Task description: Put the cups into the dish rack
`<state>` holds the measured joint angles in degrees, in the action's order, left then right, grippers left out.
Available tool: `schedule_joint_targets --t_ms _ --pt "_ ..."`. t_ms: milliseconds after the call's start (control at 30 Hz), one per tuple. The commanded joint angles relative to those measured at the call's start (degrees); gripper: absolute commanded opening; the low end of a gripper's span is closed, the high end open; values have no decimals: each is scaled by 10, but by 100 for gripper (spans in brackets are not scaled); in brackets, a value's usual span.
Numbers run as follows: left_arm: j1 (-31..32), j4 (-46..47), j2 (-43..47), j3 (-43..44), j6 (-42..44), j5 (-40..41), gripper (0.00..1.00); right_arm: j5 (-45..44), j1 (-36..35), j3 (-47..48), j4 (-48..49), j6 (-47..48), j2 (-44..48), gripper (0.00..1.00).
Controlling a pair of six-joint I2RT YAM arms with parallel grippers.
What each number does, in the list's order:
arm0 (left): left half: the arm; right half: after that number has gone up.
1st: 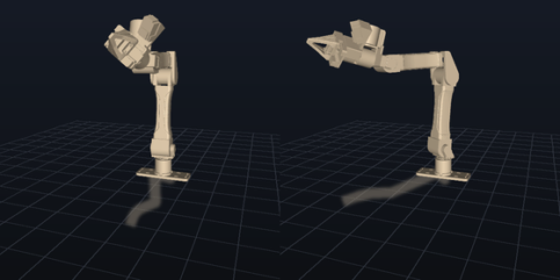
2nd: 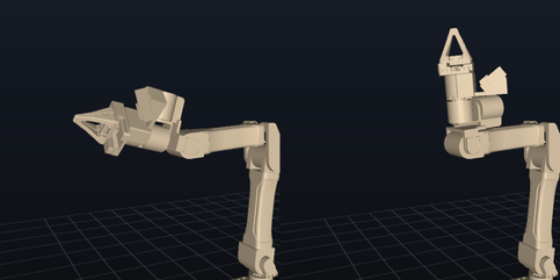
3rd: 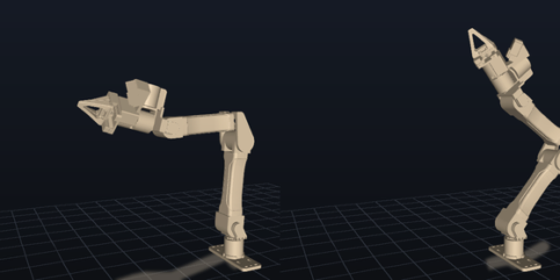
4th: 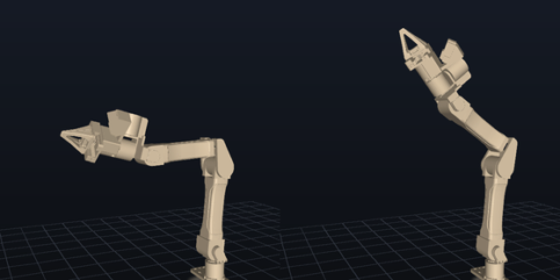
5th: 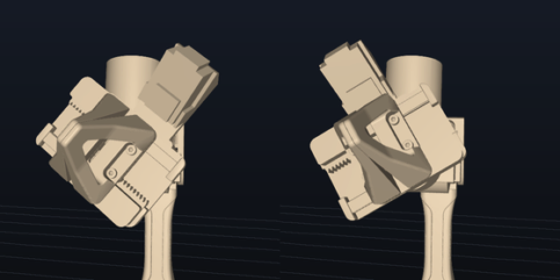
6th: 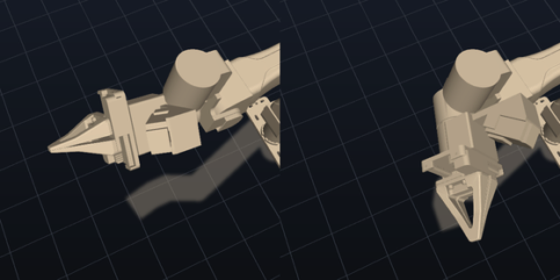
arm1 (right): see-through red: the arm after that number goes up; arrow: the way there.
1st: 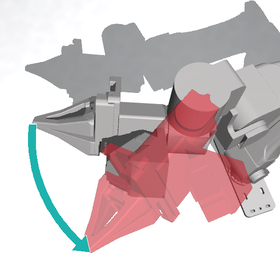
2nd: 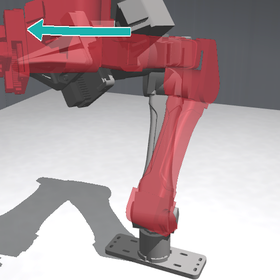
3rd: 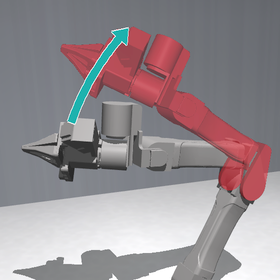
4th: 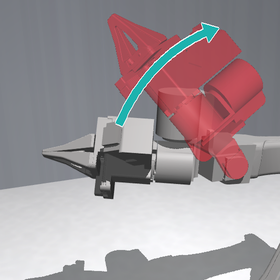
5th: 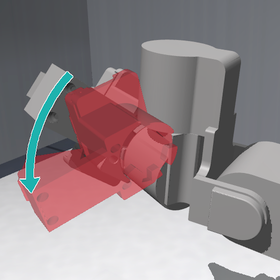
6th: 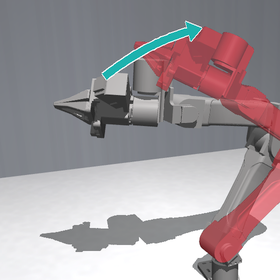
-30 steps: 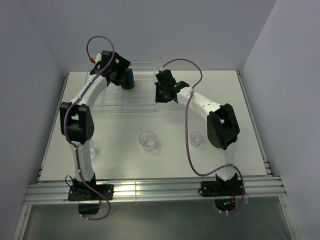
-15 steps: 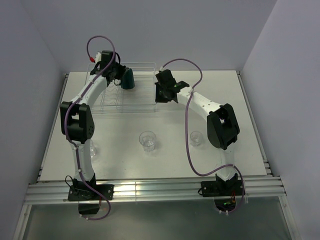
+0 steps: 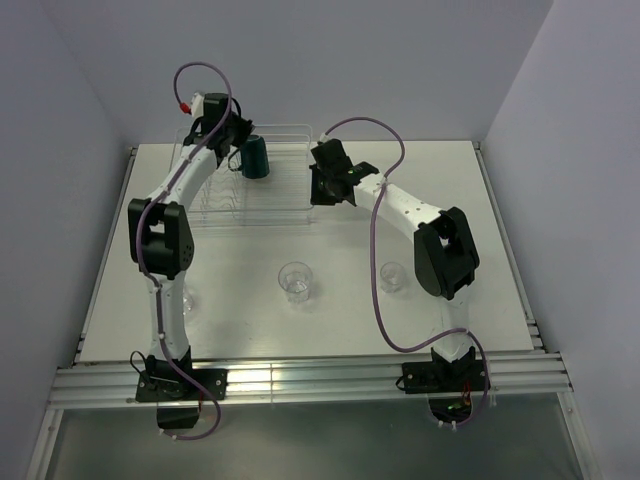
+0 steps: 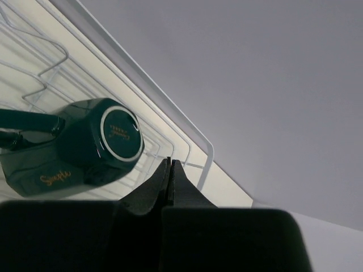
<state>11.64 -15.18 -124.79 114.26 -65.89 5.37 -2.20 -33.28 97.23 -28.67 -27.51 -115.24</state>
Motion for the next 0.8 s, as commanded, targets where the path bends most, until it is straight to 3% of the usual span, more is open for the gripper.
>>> schedule_joint_targets --t_ms 0,133,767 --pt "-6 33 -30 46 17 16 0 19 -20 5 -12 18 -17 12" --pt "-8 21 -57 75 19 14 0 19 -20 8 -13 19 -17 12" --pt "-9 34 -34 -25 9 5 0 19 -21 5 -10 18 -17 12"
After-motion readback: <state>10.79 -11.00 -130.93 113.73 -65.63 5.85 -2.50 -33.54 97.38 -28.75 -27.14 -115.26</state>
